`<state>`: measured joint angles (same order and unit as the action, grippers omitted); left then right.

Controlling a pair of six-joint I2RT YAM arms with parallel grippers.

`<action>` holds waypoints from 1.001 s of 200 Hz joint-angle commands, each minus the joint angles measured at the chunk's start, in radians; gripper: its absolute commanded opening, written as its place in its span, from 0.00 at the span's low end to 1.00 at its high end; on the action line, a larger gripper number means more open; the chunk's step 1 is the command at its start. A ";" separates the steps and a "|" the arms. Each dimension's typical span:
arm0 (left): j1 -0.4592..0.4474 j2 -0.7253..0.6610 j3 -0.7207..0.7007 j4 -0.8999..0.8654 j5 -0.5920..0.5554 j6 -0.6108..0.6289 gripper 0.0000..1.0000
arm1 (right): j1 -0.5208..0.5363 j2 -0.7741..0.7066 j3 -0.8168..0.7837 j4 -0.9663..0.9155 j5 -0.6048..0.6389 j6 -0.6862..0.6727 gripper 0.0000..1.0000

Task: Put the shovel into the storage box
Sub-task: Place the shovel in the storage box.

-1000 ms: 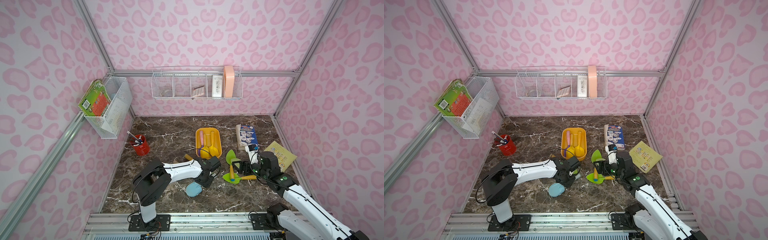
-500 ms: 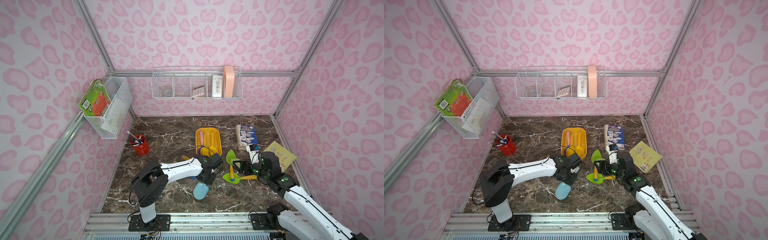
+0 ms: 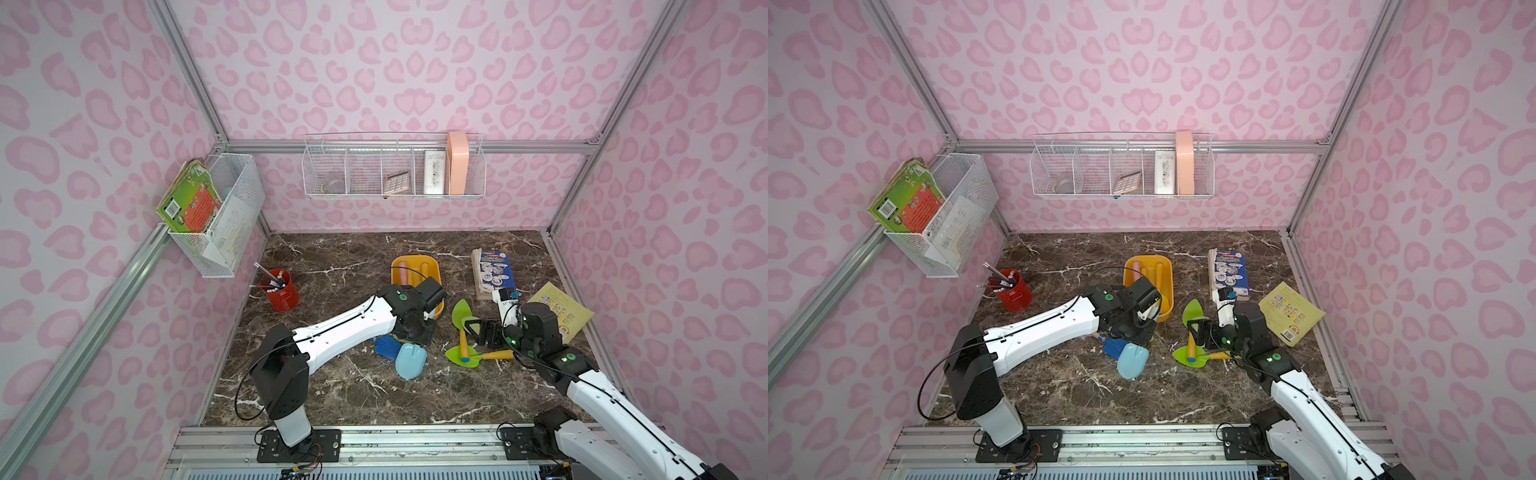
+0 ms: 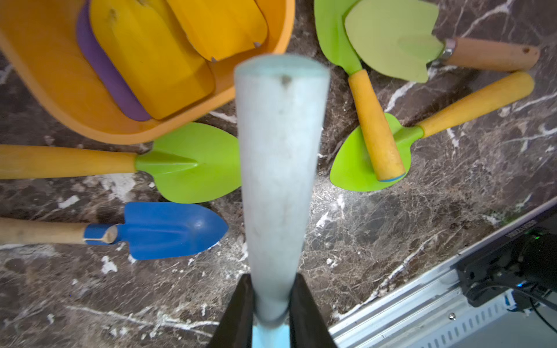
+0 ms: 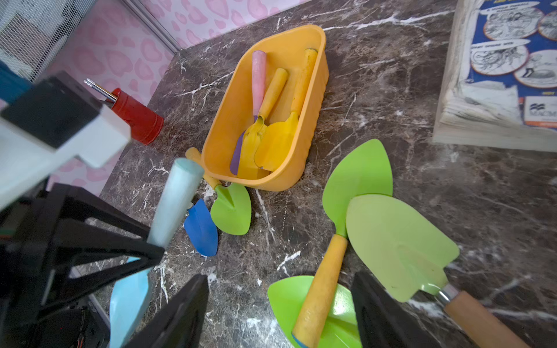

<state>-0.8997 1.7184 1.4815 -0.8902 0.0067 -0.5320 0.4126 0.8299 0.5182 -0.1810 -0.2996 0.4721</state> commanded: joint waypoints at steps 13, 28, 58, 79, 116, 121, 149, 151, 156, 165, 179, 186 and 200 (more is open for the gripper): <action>0.068 0.012 0.117 -0.052 0.007 -0.046 0.09 | 0.002 0.012 0.008 0.039 -0.013 0.016 0.77; 0.093 0.045 0.177 -0.058 0.007 -0.048 0.09 | 0.001 0.013 0.006 0.046 -0.015 0.020 0.77; 0.143 0.136 0.288 -0.046 0.009 -0.069 0.08 | 0.001 0.007 0.006 0.054 -0.014 0.030 0.77; 0.175 0.204 0.356 -0.014 0.021 -0.091 0.08 | 0.003 0.004 0.001 0.061 -0.020 0.037 0.77; 0.204 0.310 0.438 0.090 0.049 -0.105 0.08 | 0.002 -0.009 -0.014 0.066 -0.020 0.048 0.77; 0.206 0.324 0.445 0.105 0.046 -0.102 0.08 | 0.002 -0.011 -0.015 0.066 -0.020 0.049 0.77; 0.210 0.397 0.493 0.159 -0.005 -0.090 0.08 | 0.001 -0.017 -0.021 0.064 -0.018 0.050 0.77; 0.211 0.404 0.498 0.161 -0.009 -0.092 0.08 | 0.002 -0.017 -0.020 0.063 -0.017 0.051 0.77; 0.211 0.416 0.509 0.164 -0.016 -0.094 0.08 | 0.000 -0.017 -0.021 0.063 -0.015 0.050 0.77; 0.212 0.444 0.530 0.169 -0.024 -0.094 0.08 | 0.002 -0.016 -0.020 0.063 -0.015 0.051 0.77; 0.214 0.481 0.561 0.175 -0.046 -0.095 0.08 | 0.002 -0.017 -0.020 0.063 -0.018 0.055 0.77; 0.216 0.496 0.576 0.179 -0.057 -0.093 0.08 | 0.000 -0.018 -0.018 0.061 -0.018 0.057 0.77; 0.216 0.526 0.609 0.170 -0.076 -0.086 0.08 | 0.002 -0.024 -0.021 0.055 -0.016 0.058 0.77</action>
<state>-0.6865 2.2093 2.0464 -0.7380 -0.0166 -0.6254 0.4129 0.8139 0.5026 -0.1379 -0.3172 0.5209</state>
